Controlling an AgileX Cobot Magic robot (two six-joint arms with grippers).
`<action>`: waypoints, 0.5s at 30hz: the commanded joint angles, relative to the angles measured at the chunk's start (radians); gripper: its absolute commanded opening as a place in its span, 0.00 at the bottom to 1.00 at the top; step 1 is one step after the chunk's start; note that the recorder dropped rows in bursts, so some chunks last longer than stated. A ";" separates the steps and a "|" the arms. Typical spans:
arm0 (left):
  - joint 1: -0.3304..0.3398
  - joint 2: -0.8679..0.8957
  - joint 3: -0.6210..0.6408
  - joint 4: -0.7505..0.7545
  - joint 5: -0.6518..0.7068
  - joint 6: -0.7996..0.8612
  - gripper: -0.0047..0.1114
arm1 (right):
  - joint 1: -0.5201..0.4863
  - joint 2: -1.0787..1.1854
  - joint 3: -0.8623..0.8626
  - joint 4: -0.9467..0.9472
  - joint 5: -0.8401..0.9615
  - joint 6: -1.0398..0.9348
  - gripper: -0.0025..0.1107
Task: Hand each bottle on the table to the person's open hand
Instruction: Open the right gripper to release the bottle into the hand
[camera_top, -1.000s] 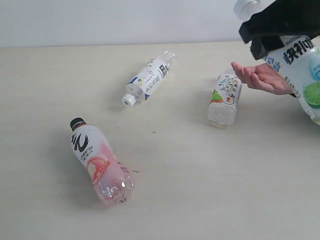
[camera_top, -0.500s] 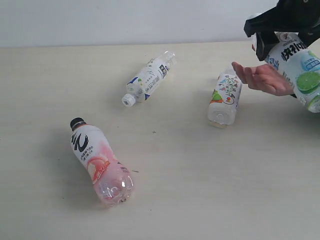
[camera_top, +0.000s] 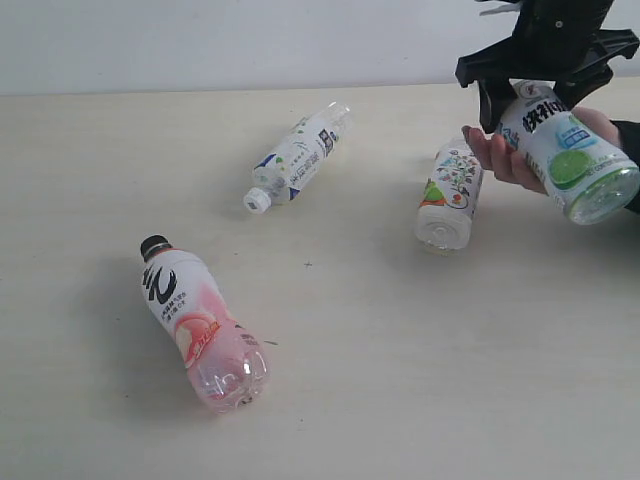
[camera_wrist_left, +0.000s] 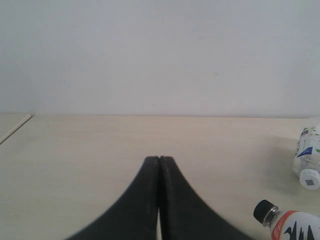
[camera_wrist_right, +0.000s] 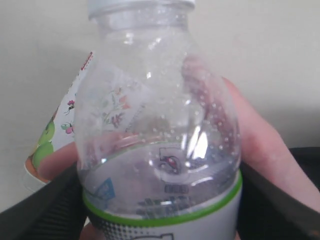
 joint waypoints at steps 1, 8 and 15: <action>0.001 -0.007 0.000 0.001 -0.002 -0.002 0.04 | -0.004 0.016 -0.009 -0.001 -0.009 -0.004 0.02; 0.001 -0.007 0.000 0.001 -0.002 -0.002 0.04 | -0.004 0.015 -0.009 -0.001 -0.020 -0.002 0.03; 0.001 -0.007 0.000 0.001 -0.002 -0.002 0.04 | -0.004 0.015 -0.009 -0.001 -0.022 -0.002 0.29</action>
